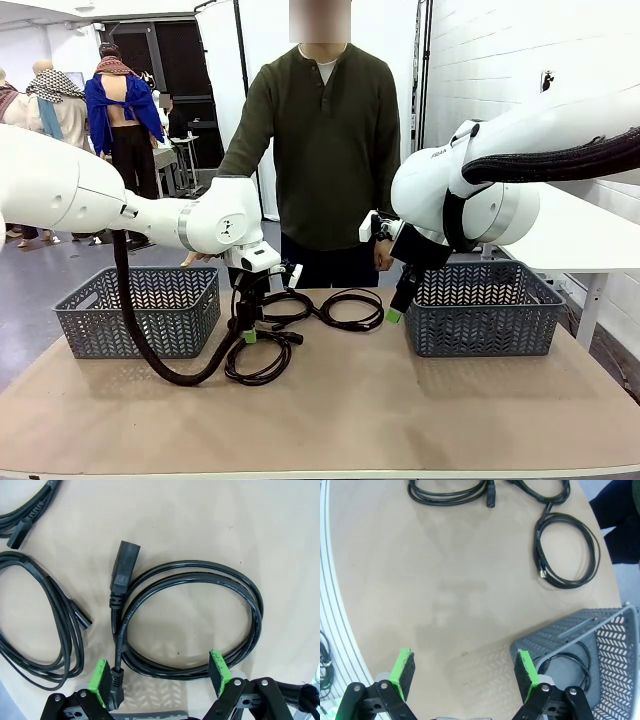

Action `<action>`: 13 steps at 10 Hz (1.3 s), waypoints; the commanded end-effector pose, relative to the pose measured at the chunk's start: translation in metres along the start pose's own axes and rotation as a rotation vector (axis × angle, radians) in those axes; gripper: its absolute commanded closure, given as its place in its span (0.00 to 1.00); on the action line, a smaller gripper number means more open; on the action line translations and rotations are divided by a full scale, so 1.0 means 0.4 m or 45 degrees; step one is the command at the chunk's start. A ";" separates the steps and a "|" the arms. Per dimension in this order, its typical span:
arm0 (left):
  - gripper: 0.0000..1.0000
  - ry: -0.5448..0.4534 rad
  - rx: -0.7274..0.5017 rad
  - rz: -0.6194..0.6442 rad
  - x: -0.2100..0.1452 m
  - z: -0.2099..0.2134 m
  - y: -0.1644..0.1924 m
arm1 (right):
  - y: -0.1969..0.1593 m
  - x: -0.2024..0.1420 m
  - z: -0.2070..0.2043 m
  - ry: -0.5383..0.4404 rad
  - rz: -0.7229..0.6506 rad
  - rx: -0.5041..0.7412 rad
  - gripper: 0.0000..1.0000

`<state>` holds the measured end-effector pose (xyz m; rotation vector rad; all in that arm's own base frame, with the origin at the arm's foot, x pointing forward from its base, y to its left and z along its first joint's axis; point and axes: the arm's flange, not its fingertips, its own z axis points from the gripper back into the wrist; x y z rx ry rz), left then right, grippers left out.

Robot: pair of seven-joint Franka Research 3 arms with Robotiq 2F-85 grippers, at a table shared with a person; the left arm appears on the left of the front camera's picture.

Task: Organize the cables according to human instructions.
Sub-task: Pick up a bundle of cables and place it in the basket indicated by the human.

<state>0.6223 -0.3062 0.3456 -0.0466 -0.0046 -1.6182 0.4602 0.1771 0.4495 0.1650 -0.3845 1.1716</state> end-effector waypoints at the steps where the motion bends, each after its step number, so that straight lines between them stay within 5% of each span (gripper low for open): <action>1: 0.00 0.028 -0.018 -0.009 0.016 0.003 0.042 | -0.002 0.002 0.001 0.004 -0.008 -0.007 0.00; 13: 0.00 0.031 -0.025 0.035 0.010 -0.073 0.091 | -0.002 0.002 0.001 0.004 -0.008 -0.007 0.00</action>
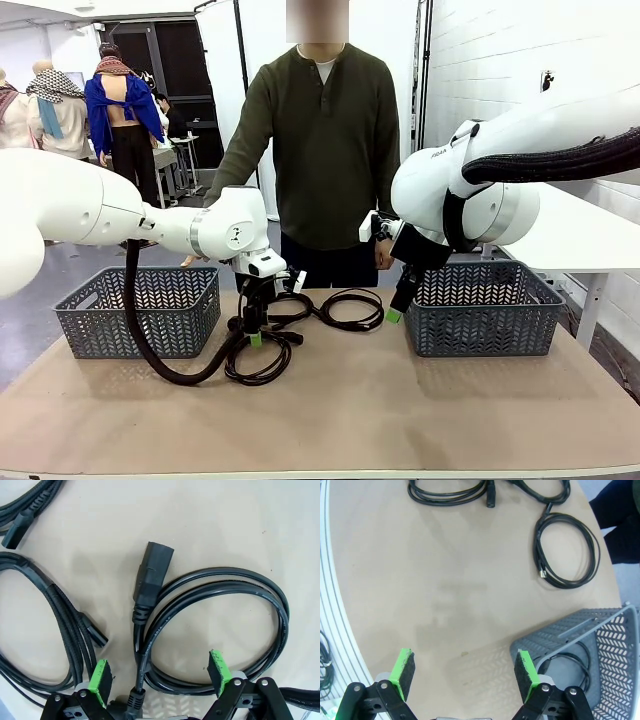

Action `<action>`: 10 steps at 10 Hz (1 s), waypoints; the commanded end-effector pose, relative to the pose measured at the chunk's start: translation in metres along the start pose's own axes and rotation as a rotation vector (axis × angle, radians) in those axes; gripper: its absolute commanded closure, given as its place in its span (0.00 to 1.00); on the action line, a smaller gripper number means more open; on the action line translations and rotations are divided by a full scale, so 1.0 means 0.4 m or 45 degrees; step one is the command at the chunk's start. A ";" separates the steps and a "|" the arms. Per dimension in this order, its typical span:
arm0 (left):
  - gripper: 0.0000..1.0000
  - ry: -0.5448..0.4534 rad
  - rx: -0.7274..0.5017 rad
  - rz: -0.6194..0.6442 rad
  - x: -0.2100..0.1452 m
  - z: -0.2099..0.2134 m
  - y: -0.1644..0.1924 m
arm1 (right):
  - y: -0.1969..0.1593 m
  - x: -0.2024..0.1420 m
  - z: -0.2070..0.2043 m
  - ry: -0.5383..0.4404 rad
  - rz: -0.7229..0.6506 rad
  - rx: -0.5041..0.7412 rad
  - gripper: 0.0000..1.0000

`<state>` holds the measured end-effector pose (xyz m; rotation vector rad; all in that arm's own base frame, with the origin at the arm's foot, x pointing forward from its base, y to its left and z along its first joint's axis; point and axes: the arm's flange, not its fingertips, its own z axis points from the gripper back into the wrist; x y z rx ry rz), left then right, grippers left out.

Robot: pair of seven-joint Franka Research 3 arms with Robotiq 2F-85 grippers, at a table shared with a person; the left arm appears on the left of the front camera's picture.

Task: Organize the cables according to human instructions.
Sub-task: Pick up a bundle of cables and place it in the basket indicated by the human.

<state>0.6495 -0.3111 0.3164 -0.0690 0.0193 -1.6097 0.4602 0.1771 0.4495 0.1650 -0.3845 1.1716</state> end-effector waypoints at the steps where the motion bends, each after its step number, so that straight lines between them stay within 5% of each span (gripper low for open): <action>1: 0.00 0.032 0.012 0.036 0.002 -0.006 0.027 | -0.002 0.002 0.001 0.004 -0.008 -0.007 0.00; 5: 0.00 0.028 0.016 0.039 0.004 -0.017 0.035 | -0.002 0.002 0.001 0.004 -0.008 -0.007 0.00; 6: 0.06 0.020 0.005 0.044 0.004 -0.016 0.035 | -0.002 0.002 0.001 0.004 -0.008 -0.007 0.00; 10: 0.84 0.027 -0.016 0.038 0.005 -0.016 0.033 | -0.002 0.002 0.001 0.004 -0.008 -0.007 0.00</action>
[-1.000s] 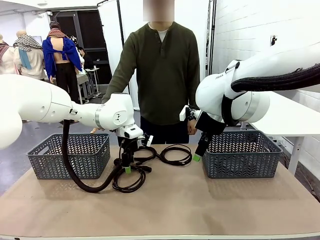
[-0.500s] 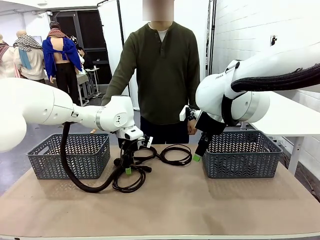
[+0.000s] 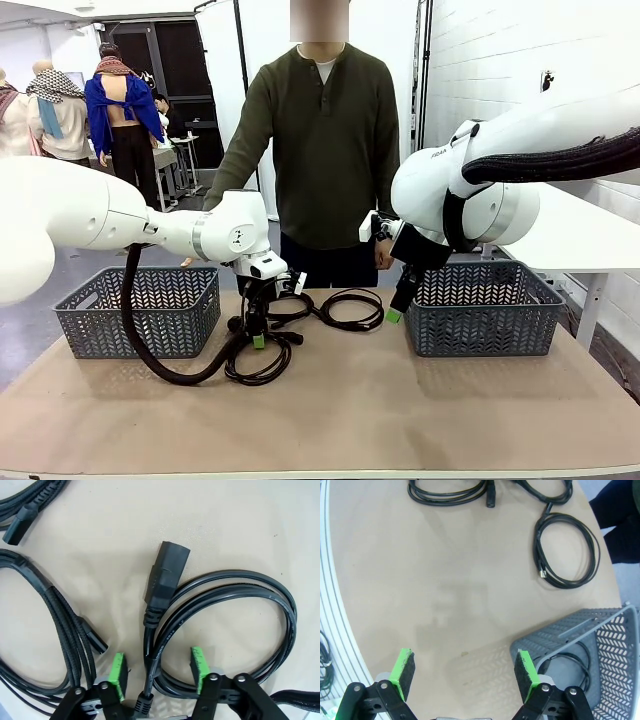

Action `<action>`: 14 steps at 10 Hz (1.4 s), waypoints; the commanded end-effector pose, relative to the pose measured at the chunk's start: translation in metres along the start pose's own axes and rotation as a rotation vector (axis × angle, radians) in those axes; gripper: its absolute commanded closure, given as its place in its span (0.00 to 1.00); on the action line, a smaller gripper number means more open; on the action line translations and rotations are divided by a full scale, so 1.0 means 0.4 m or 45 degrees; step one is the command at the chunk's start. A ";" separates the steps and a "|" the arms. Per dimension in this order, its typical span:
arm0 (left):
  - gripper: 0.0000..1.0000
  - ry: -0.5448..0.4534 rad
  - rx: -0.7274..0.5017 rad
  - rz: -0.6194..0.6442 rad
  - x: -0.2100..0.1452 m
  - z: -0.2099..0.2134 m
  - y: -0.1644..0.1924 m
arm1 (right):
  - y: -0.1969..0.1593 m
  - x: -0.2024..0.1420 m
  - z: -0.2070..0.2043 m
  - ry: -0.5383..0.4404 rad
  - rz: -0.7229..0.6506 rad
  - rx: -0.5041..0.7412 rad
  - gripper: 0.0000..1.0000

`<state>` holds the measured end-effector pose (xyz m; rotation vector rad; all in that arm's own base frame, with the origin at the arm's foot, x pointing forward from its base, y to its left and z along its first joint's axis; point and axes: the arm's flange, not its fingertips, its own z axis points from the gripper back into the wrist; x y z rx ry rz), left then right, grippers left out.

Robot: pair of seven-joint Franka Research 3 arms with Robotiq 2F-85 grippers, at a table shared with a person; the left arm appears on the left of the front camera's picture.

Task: Organize the cables according to human instructions.
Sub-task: Pick up a bundle of cables and place it in the basket indicated by the human.

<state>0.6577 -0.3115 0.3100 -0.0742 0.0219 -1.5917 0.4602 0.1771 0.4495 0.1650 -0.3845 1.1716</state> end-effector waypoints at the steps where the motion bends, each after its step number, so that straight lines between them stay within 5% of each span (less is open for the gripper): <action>1: 1.00 0.039 -0.015 0.006 0.006 -0.003 0.010 | -0.002 0.002 0.001 0.004 -0.008 -0.007 0.00; 8: 1.00 0.095 -0.043 -0.013 -0.001 0.008 -0.059 | -0.002 0.002 0.001 0.004 -0.008 -0.007 0.00; 14: 1.00 0.018 0.010 0.065 -0.022 0.112 -0.145 | -0.002 0.002 0.001 0.004 -0.008 -0.007 0.00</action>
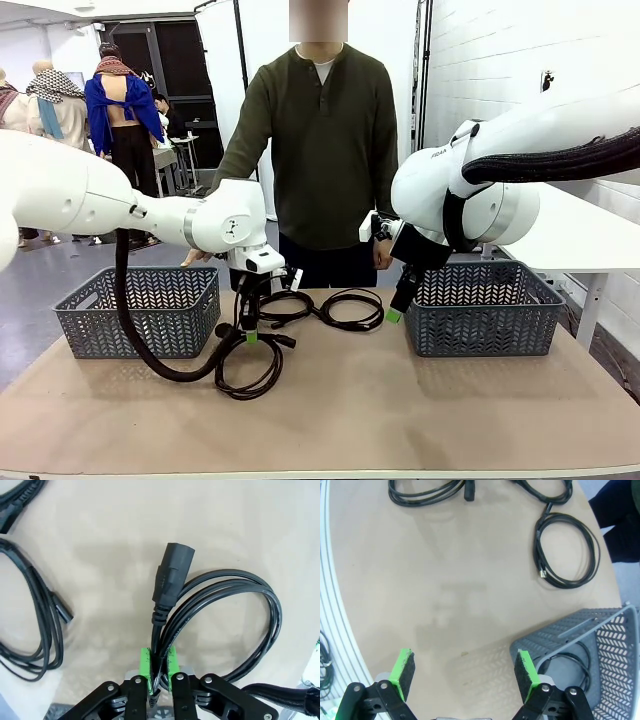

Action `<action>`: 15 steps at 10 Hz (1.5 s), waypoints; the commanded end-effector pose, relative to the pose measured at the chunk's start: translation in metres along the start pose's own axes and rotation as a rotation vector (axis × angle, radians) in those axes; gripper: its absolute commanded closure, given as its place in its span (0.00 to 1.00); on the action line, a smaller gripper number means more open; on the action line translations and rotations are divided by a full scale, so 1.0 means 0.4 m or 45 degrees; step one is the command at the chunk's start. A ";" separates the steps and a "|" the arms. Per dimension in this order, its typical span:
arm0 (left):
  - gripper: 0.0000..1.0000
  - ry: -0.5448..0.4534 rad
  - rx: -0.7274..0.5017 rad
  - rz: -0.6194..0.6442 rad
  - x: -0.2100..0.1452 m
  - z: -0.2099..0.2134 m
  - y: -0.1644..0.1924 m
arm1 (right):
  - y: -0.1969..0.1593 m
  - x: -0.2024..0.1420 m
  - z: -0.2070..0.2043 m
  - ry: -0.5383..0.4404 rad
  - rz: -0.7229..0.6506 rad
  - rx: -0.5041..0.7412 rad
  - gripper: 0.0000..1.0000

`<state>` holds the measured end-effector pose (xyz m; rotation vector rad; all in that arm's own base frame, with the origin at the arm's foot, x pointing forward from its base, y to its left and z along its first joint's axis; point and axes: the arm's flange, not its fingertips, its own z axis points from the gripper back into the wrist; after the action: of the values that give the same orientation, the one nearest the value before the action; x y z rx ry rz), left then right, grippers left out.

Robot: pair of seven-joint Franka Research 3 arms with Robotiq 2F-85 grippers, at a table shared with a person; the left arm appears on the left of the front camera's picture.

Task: Organize the cables according to human instructions.
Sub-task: Pick up a bundle of cables and place it in the basket indicated by the human.

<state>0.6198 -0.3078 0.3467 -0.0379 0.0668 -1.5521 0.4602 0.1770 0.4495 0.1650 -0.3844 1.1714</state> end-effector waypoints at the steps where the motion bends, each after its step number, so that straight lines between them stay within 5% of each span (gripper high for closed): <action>1: 1.00 -0.080 0.012 -0.009 -0.024 0.069 -0.058 | -0.001 0.002 0.001 0.004 -0.008 -0.007 0.00; 8: 1.00 -0.017 0.040 -0.076 -0.126 0.395 -0.064 | -0.001 0.002 0.001 0.004 -0.008 -0.007 0.00; 15: 1.00 -0.011 0.059 0.015 -0.396 0.481 0.069 | -0.001 0.002 0.001 0.004 -0.008 -0.007 0.00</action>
<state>0.6478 -0.1526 0.5341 0.0143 0.0376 -1.5214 0.4603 0.1766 0.4499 0.1649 -0.3854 1.1706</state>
